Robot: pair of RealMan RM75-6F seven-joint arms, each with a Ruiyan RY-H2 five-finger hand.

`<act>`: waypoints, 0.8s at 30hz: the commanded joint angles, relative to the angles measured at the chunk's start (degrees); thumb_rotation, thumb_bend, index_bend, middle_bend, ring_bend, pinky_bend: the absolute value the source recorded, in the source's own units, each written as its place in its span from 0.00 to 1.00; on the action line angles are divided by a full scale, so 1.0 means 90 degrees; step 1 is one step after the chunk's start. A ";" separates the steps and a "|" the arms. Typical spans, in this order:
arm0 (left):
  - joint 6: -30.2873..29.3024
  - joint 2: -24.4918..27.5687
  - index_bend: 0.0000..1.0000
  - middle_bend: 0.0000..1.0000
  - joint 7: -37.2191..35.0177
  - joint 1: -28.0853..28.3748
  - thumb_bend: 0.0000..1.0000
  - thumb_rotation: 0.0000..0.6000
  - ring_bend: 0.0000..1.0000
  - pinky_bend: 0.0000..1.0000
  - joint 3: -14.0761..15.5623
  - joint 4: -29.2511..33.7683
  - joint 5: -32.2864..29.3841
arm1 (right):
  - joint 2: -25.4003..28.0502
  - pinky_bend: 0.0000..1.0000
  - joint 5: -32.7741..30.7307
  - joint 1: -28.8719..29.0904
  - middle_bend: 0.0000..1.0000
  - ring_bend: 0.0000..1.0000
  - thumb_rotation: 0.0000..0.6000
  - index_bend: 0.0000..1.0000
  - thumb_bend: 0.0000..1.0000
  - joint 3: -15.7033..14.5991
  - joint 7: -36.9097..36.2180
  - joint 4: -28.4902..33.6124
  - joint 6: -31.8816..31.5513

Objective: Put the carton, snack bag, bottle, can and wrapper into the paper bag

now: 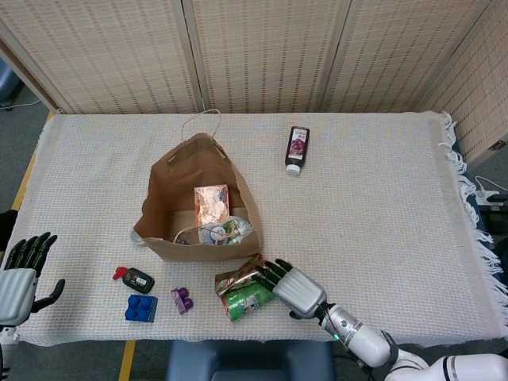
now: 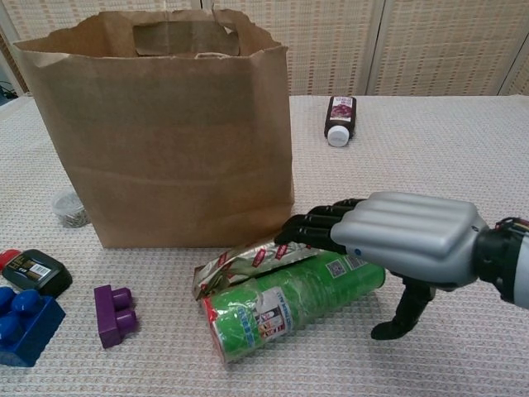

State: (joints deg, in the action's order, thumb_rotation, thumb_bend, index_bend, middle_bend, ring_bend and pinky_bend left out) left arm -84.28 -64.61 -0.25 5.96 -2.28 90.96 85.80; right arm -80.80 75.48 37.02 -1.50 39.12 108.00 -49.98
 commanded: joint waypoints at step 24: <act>-0.0006 -0.0005 0.00 0.00 0.0026 -0.0003 0.36 1.00 0.00 0.00 0.0000 0.0003 -0.0004 | 0.0054 0.17 0.0547 -0.0166 0.05 0.00 1.00 0.00 0.03 -0.0445 -0.0539 0.0201 -0.0241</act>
State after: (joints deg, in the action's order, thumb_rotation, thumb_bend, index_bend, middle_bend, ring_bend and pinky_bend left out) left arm -84.34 -64.65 -0.02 5.94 -2.28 90.99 85.77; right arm -80.41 80.62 35.51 -5.37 34.33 109.73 -52.36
